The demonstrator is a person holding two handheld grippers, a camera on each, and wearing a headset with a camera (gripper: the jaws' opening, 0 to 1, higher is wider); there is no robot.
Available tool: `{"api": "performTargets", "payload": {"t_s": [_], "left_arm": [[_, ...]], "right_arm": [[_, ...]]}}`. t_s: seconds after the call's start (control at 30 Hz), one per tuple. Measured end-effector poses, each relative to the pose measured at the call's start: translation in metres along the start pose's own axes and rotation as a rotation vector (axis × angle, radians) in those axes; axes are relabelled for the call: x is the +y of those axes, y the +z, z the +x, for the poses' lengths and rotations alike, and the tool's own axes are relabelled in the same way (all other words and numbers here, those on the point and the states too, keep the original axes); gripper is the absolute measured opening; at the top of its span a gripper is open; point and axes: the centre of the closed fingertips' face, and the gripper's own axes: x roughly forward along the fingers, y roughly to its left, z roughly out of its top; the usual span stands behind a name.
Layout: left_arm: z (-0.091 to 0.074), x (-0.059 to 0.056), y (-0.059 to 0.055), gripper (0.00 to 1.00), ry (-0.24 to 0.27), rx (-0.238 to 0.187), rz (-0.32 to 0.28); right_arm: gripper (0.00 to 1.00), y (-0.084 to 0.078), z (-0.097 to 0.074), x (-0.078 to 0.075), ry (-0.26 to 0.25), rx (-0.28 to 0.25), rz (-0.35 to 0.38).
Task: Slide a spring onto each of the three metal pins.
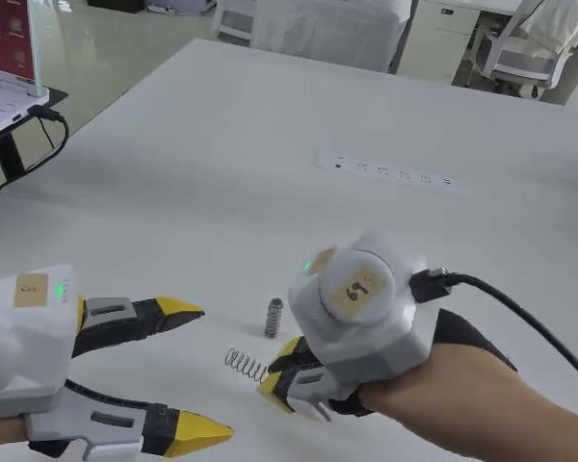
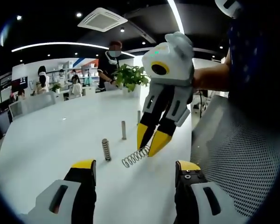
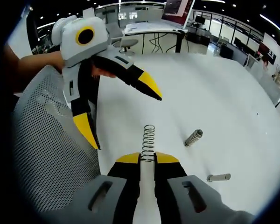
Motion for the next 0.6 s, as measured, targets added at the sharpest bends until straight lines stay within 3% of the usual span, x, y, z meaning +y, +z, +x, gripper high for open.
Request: {"api": "performTargets", "payload": {"t_s": [0.2,0.37,0.6], "left_arm": [[0.001,-0.002,0.006,0.47,-0.015,-0.011,0.062],[0.001,-0.005,0.008,0.33,-0.039,-0.009,0.094],[0.003,-0.012,0.007,0.20,-0.076,0.003,0.128]], "right_arm": [[0.08,0.010,-0.010,0.007,0.022,-0.002,-0.057],[0.08,0.008,-0.013,0.014,0.050,0.015,-0.105],[0.08,0.003,-0.014,0.022,0.082,0.045,-0.161]]}}
